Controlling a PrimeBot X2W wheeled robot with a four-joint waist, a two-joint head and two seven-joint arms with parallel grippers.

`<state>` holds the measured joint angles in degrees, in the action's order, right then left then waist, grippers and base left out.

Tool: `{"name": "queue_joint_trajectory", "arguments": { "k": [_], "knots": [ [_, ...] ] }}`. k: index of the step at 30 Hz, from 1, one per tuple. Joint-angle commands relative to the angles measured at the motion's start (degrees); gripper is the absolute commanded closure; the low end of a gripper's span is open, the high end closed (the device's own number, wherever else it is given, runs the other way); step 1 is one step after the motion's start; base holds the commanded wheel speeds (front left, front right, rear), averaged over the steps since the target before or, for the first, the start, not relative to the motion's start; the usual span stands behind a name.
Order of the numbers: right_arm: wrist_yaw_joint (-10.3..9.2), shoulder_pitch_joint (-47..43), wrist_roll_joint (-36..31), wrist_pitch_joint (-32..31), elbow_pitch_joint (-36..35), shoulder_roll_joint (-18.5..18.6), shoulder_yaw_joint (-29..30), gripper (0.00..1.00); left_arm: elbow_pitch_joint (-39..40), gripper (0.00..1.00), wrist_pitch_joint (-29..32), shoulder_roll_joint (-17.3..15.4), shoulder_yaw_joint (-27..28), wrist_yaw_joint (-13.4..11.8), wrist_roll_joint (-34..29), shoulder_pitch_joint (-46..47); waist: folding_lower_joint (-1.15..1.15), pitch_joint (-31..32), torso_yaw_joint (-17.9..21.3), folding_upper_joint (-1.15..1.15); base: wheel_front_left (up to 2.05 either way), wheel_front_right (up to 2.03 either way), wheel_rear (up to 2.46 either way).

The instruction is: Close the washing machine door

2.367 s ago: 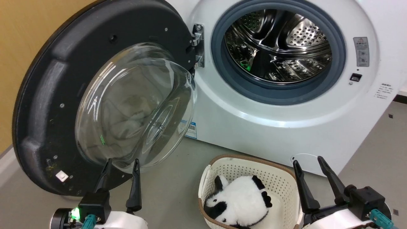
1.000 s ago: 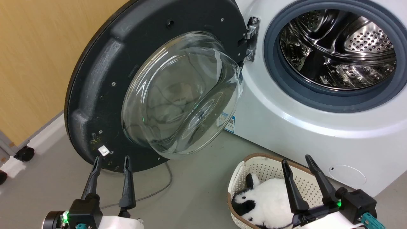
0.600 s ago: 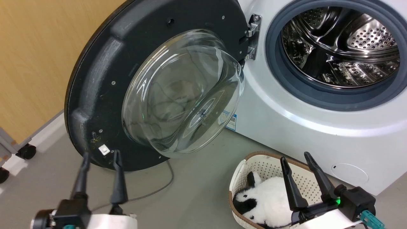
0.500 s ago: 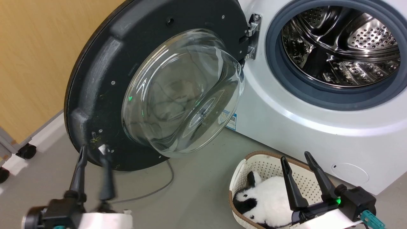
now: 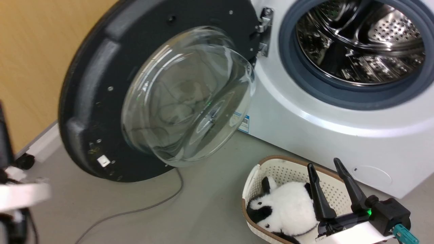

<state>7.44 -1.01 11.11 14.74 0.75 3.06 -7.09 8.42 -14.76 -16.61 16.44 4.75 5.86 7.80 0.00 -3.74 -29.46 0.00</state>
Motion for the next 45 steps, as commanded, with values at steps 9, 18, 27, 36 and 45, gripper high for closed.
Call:
{"name": "queue_joint_trajectory", "arguments": {
  "k": [9,18,27,36,45],
  "knots": [
    [0.05,0.44,-0.45,0.26,-0.58,0.1,0.04,0.0,-23.6,1.0,5.03,-10.07,5.83,2.39,13.56,11.9,0.0,-1.25,3.2,0.0,0.0,0.0,0.0],
    [0.05,1.01,-0.78,0.26,-0.7,0.62,-0.09,0.0,-43.07,1.0,30.68,-8.7,10.43,2.71,41.15,23.71,0.0,-2.37,4.01,0.0,0.0,0.0,0.0],
    [0.05,1.04,-0.84,0.26,-0.36,0.53,-0.96,0.0,-47.33,1.0,44.27,-6.7,9.39,2.72,52.99,23.89,0.0,-2.12,4.49,0.0,0.0,0.0,0.0],
    [0.05,0.97,-0.77,0.26,-0.27,0.45,-0.86,0.0,-41.11,1.0,52.39,-5.54,6.1,2.73,60.56,18.31,0.0,-1.63,4.35,0.0,0.0,0.0,0.0],
    [0.05,0.48,-0.28,0.26,0.12,0.18,-1.11,0.0,-31.35,1.0,61.87,-3.27,1.71,2.73,67.41,11.74,0.0,-0.45,3.93,0.0,0.0,0.0,0.0]
  ]
}}
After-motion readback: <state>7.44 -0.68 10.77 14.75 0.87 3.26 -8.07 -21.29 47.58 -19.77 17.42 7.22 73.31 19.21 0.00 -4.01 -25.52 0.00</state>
